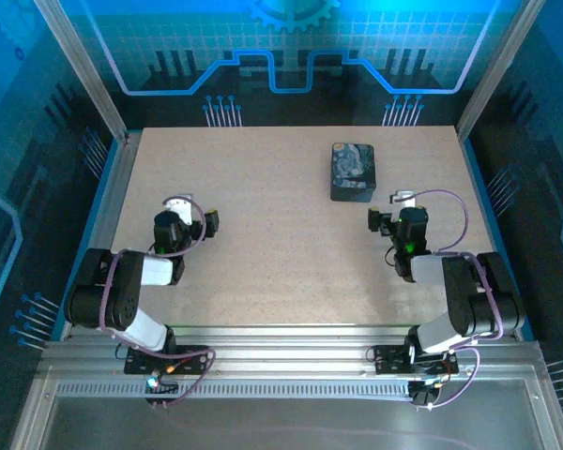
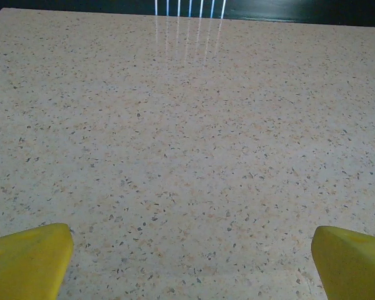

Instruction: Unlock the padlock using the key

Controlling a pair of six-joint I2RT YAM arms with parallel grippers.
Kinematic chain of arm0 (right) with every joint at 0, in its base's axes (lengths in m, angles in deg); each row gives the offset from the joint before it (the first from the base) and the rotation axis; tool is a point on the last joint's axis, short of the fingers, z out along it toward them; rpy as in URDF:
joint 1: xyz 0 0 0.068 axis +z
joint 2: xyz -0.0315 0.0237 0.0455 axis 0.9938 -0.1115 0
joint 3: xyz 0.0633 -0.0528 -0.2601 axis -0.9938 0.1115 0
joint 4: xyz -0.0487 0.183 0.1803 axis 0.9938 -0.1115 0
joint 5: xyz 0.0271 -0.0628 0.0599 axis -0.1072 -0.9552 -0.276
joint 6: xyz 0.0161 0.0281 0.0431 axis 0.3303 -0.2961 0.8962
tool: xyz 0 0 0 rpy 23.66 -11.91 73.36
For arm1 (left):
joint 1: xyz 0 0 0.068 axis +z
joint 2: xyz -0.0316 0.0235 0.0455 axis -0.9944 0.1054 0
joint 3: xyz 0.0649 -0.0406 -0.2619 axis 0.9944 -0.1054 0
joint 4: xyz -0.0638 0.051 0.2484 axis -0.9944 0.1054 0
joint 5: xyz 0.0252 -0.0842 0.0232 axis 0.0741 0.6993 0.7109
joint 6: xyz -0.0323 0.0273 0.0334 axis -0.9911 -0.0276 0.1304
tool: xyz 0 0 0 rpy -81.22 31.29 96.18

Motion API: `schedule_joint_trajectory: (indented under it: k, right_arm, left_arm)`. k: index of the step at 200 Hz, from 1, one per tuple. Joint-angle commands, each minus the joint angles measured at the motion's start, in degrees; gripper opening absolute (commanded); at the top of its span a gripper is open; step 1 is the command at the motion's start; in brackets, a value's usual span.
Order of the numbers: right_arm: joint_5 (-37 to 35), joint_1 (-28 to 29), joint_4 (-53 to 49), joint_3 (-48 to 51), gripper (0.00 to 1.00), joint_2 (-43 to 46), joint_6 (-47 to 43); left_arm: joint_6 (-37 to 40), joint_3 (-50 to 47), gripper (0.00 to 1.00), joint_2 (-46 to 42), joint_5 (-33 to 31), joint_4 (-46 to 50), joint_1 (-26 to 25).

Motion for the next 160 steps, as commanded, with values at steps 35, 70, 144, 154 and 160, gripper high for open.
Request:
schedule_joint_trajectory:
  k: [35, 70, 144, 154, 160]
  right_arm:
    - [-1.5, 0.6, 2.3, 0.4, 1.00, 0.0, 0.4]
    - [-1.5, 0.5, 2.2, 0.3, 1.00, 0.0, 0.5]
    - [-1.3, 0.5, 2.2, 0.4, 1.00, 0.0, 0.5]
    - [-1.4, 0.5, 2.2, 0.4, 1.00, 0.0, 0.5]
    - [-1.4, 0.5, 2.2, 0.3, 1.00, 0.0, 0.4]
  left_arm:
    - [0.7, 0.7, 0.99, 0.4, -0.1, -2.1, 0.1]
    - [0.4, 0.9, 0.99, 0.4, -0.7, -1.9, 0.1]
    - [-0.2, 1.0, 0.99, 0.3, 1.1, -1.6, 1.0]
    - [-0.3, 0.9, 0.99, 0.3, 1.0, -1.6, 1.0]
    - [-0.3, 1.0, 0.99, 0.4, 1.1, -1.6, 1.0]
